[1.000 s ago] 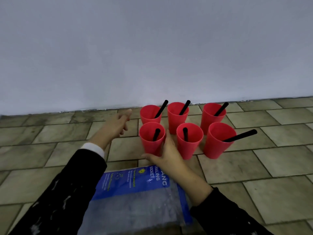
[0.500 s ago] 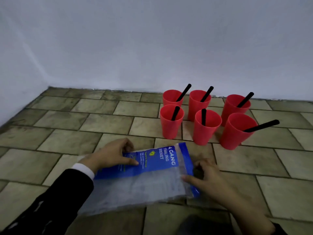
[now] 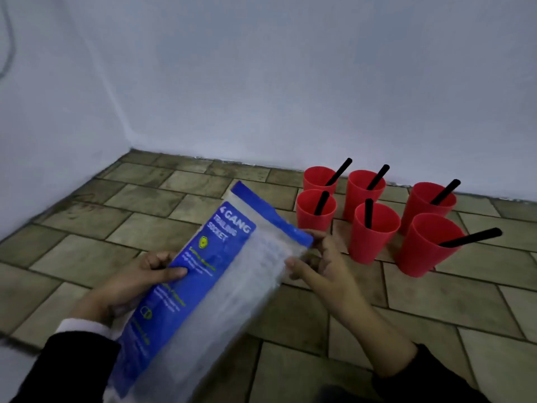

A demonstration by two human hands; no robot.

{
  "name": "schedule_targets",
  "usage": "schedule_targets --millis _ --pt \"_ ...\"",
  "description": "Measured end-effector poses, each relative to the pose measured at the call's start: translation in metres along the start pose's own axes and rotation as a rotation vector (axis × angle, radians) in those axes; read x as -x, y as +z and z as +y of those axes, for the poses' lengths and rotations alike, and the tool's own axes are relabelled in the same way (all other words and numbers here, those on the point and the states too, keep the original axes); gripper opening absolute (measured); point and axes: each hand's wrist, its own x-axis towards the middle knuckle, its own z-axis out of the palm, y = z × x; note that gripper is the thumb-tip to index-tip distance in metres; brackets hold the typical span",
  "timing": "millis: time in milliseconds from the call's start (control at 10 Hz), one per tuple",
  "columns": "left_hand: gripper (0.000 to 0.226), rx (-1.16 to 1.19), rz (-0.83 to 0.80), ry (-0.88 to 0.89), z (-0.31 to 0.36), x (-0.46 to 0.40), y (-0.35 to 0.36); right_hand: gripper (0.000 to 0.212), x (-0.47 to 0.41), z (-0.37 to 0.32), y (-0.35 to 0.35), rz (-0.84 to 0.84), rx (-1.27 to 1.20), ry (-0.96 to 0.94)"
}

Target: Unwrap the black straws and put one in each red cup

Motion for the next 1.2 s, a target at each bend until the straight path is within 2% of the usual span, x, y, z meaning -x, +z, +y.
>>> schedule_targets --millis 100,200,300,400,500,600,700,800,900,1000,1100,1200 --pt "0.036 0.174 0.205 0.168 -0.002 0.006 0.000 0.065 -0.006 0.001 0.019 -0.152 0.005 0.037" --pt "0.023 0.220 0.287 0.254 0.003 -0.004 0.014 0.058 -0.018 -0.002 0.038 -0.245 -0.025 0.043" --pt "0.025 0.218 0.240 0.263 0.008 -0.011 0.027 0.040 -0.041 -0.014 0.044 -0.199 -0.037 0.068" --pt "0.033 0.229 0.083 0.156 0.012 -0.012 0.027 0.037 -0.058 -0.014 0.035 -0.209 -0.090 0.137" --pt "0.078 0.250 0.007 0.043 0.013 -0.014 0.015 0.034 -0.063 -0.006 0.028 -0.292 -0.174 0.195" --pt "0.074 0.237 -0.042 0.013 0.013 -0.018 0.013 0.032 -0.068 0.004 0.029 -0.293 -0.233 0.262" --pt "0.060 0.304 0.008 0.004 0.006 -0.030 0.003 0.022 -0.072 0.015 0.032 -0.221 -0.264 0.280" --pt "0.015 0.105 0.087 -0.067 0.004 -0.037 0.001 0.036 -0.072 0.024 0.033 -0.218 -0.200 0.298" --pt "0.014 -0.015 -0.104 -0.136 0.013 -0.035 0.008 0.042 -0.070 0.030 0.030 -0.241 -0.090 0.237" --pt "0.044 -0.079 -0.385 -0.211 0.020 -0.030 -0.002 0.044 -0.065 0.033 0.024 -0.294 0.172 0.075" --pt "0.043 -0.096 -0.408 -0.205 0.025 -0.027 0.000 0.041 -0.064 0.023 0.020 -0.330 0.348 -0.037" --pt "0.046 -0.361 -0.303 -0.179 0.016 -0.012 0.017 0.041 -0.046 0.013 0.022 -0.431 0.491 -0.135"
